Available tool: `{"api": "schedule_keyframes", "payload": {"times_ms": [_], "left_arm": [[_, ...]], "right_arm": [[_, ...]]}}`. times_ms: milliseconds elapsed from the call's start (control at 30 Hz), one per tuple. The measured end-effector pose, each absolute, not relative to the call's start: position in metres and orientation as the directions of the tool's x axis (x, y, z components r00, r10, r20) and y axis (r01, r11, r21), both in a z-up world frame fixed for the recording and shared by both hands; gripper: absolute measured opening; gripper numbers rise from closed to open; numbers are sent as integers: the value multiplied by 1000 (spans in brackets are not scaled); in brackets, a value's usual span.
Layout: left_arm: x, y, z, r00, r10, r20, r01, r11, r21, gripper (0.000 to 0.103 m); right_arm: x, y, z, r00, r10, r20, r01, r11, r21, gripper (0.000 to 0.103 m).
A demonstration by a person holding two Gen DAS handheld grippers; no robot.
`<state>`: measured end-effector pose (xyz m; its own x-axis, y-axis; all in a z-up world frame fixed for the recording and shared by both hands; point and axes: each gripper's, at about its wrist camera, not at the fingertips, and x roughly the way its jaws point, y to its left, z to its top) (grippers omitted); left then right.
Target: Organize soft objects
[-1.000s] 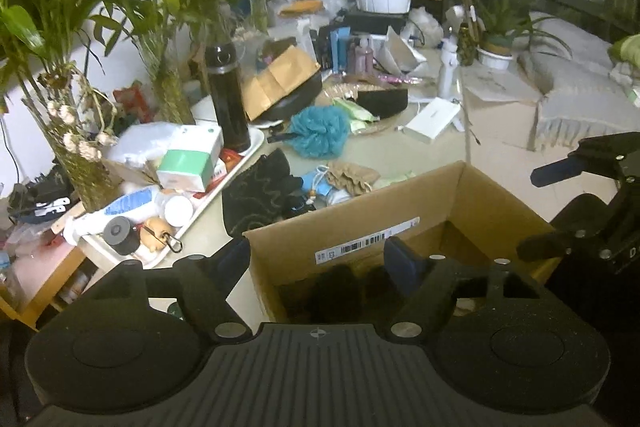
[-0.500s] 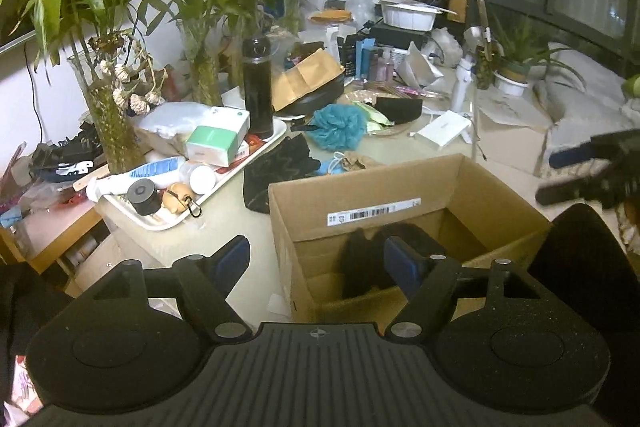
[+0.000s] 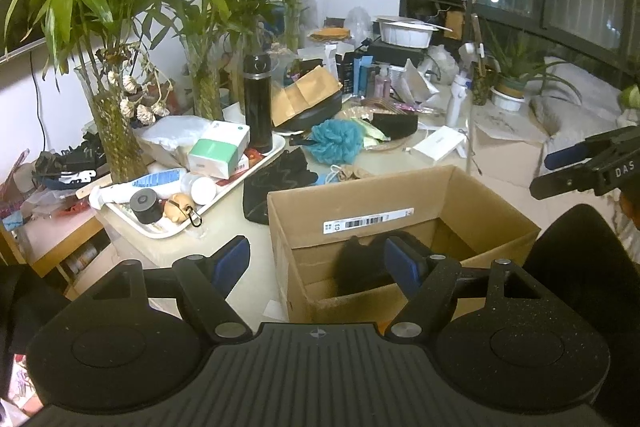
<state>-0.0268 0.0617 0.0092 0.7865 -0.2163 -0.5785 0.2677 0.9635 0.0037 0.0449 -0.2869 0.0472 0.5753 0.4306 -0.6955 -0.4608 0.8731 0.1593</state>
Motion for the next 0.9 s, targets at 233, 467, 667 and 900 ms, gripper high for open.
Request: {"api": "schedule_keyframes", "payload": {"times_ms": [233, 467, 667, 900], "left_arm": [[-20, 62, 5, 783, -203, -588, 260, 966, 12, 74], [-3, 65, 1, 807, -192, -559, 237, 971, 9, 74], [19, 71, -1, 806, -209, -553, 233, 972, -28, 74], [44, 71, 2, 804, -218, -554, 247, 969, -23, 74]], "right_arm": [[50, -288, 35, 564, 436, -701, -446, 876, 185, 103], [66, -290, 29, 613, 426, -665, -427, 887, 176, 103], [87, -295, 24, 623, 422, -659, -407, 894, 188, 103], [112, -301, 19, 626, 410, -664, -370, 905, 209, 103]]}}
